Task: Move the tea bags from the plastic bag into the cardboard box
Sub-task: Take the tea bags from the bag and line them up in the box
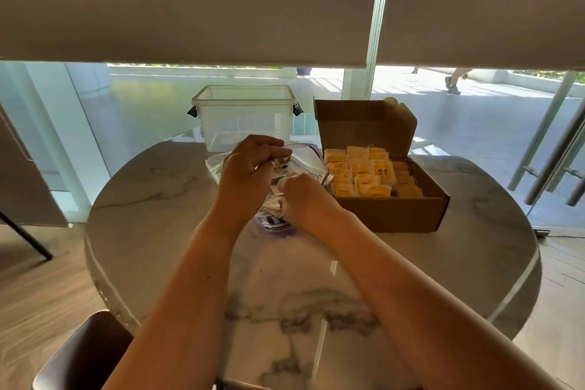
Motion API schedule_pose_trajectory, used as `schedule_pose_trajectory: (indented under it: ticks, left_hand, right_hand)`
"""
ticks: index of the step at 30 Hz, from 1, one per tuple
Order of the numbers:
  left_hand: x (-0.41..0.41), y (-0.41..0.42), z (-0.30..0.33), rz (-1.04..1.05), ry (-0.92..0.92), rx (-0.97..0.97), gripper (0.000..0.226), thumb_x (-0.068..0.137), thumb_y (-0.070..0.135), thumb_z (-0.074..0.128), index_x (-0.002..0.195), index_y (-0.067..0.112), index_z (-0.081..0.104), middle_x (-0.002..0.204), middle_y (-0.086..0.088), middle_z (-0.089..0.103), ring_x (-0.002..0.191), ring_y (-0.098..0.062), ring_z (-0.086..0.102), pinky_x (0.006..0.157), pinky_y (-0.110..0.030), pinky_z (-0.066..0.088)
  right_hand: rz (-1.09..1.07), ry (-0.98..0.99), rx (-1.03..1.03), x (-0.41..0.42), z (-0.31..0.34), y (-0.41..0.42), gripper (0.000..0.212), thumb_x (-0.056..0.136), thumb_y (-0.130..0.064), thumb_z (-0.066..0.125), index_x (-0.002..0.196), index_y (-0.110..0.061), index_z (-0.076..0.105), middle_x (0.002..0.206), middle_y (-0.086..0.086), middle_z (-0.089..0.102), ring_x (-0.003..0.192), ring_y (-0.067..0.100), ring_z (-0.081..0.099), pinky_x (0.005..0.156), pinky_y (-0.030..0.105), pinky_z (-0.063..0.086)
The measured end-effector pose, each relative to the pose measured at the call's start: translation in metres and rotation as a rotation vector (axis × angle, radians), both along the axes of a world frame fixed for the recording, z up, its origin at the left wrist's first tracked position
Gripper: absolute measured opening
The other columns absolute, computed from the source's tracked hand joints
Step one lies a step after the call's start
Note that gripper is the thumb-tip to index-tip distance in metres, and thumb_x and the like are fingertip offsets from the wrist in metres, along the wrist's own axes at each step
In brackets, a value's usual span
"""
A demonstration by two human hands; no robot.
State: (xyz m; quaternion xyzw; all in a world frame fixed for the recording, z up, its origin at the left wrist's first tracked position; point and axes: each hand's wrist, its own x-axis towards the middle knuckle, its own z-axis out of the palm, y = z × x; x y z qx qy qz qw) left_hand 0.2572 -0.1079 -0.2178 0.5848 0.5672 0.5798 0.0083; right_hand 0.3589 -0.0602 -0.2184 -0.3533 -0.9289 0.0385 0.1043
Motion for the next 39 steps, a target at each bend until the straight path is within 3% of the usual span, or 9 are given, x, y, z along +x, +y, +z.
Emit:
schedule_pose_trajectory:
  ticks: [9, 13, 16, 19, 22, 25, 30, 36, 39]
  left_hand:
    - [0.001, 0.0, 0.001, -0.007, -0.03, -0.015, 0.041, 0.083, -0.013, 0.044, 0.094, 0.014, 0.073, 0.106, 0.004, 0.062, 0.105, -0.009, 0.057, 0.092, -0.022, 0.047]
    - [-0.001, 0.001, 0.001, -0.008, -0.019, 0.003, 0.037, 0.081, -0.009, 0.047, 0.093, 0.014, 0.073, 0.105, 0.004, 0.062, 0.106, -0.012, 0.057, 0.091, -0.018, 0.045]
    - [0.0, -0.001, 0.002, -0.088, -0.082, -0.004, 0.031, 0.079, 0.013, 0.044, 0.092, 0.019, 0.071, 0.106, 0.003, 0.061, 0.108, -0.014, 0.053, 0.092, -0.024, 0.042]
    - [0.004, -0.005, 0.003, -0.148, -0.089, -0.019, 0.033, 0.082, 0.035, 0.045, 0.095, 0.018, 0.069, 0.11, 0.003, 0.059, 0.107, -0.009, 0.046, 0.088, -0.013, 0.036]
    - [0.007, -0.002, 0.004, -0.068, -0.035, -0.05, 0.018, 0.087, 0.037, 0.061, 0.098, 0.024, 0.065, 0.104, 0.022, 0.054, 0.104, -0.001, 0.041, 0.087, -0.02, 0.036]
    - [0.009, 0.001, 0.004, -0.013, -0.008, -0.039, 0.012, 0.087, 0.03, 0.061, 0.096, 0.023, 0.064, 0.099, 0.03, 0.05, 0.099, 0.006, 0.04, 0.087, -0.022, 0.035]
    - [0.01, 0.001, 0.002, -0.017, 0.054, -0.083, 0.016, 0.084, 0.04, 0.06, 0.087, 0.025, 0.065, 0.104, 0.024, 0.051, 0.107, -0.006, 0.037, 0.092, -0.031, 0.034]
    - [0.012, 0.001, 0.0, -0.01, 0.128, -0.118, 0.025, 0.079, 0.045, 0.055, 0.08, 0.024, 0.067, 0.114, 0.02, 0.052, 0.111, -0.004, 0.032, 0.096, -0.037, 0.032]
    - [0.01, 0.001, 0.0, -0.004, 0.13, -0.106, 0.001, 0.084, 0.028, 0.066, 0.084, 0.029, 0.067, 0.115, 0.018, 0.051, 0.113, -0.005, 0.032, 0.097, -0.03, 0.03]
  right_hand:
    - [-0.045, 0.057, 0.029, -0.002, 0.003, 0.0, 0.024, 0.09, -0.007, 0.054, 0.113, -0.002, 0.057, 0.118, 0.013, 0.057, 0.107, 0.024, 0.056, 0.086, 0.025, 0.042]
    - [-0.057, 0.363, 0.011, 0.007, 0.013, -0.004, 0.014, 0.085, 0.001, 0.054, 0.094, -0.007, 0.061, 0.101, 0.006, 0.059, 0.086, 0.014, 0.057, 0.064, 0.011, 0.036]
    - [-0.112, 0.641, -0.207, 0.025, 0.029, -0.002, 0.021, 0.079, 0.007, 0.056, 0.082, -0.013, 0.063, 0.086, 0.0, 0.059, 0.073, 0.007, 0.055, 0.062, 0.008, 0.044]
    - [-0.145, 1.036, -0.614, 0.041, 0.043, 0.001, 0.031, 0.082, 0.014, 0.051, 0.074, -0.014, 0.061, 0.085, 0.011, 0.064, 0.067, 0.018, 0.066, 0.062, 0.023, 0.058]
    - [-0.171, 1.221, -0.92, 0.049, 0.045, -0.001, 0.025, 0.087, 0.016, 0.043, 0.083, -0.002, 0.061, 0.083, 0.016, 0.064, 0.065, 0.022, 0.068, 0.06, 0.024, 0.059]
    - [-0.165, 1.112, -1.028, 0.053, 0.043, 0.002, 0.02, 0.09, 0.011, 0.043, 0.09, -0.001, 0.06, 0.086, 0.016, 0.066, 0.065, 0.022, 0.068, 0.057, 0.023, 0.058]
    - [-0.078, 0.903, -0.75, 0.068, 0.042, 0.012, 0.013, 0.09, -0.017, 0.059, 0.101, -0.016, 0.066, 0.076, -0.001, 0.062, 0.049, 0.005, 0.053, 0.051, 0.017, 0.047]
    - [-0.062, 0.814, -0.585, 0.066, 0.043, 0.009, 0.008, 0.081, -0.009, 0.069, 0.09, -0.011, 0.069, 0.064, -0.003, 0.057, 0.048, 0.004, 0.046, 0.044, 0.012, 0.038]
    - [-0.123, 0.888, -0.588, 0.075, 0.047, 0.014, 0.006, 0.079, -0.008, 0.07, 0.083, -0.012, 0.069, 0.067, -0.001, 0.059, 0.053, 0.005, 0.051, 0.052, 0.017, 0.045]
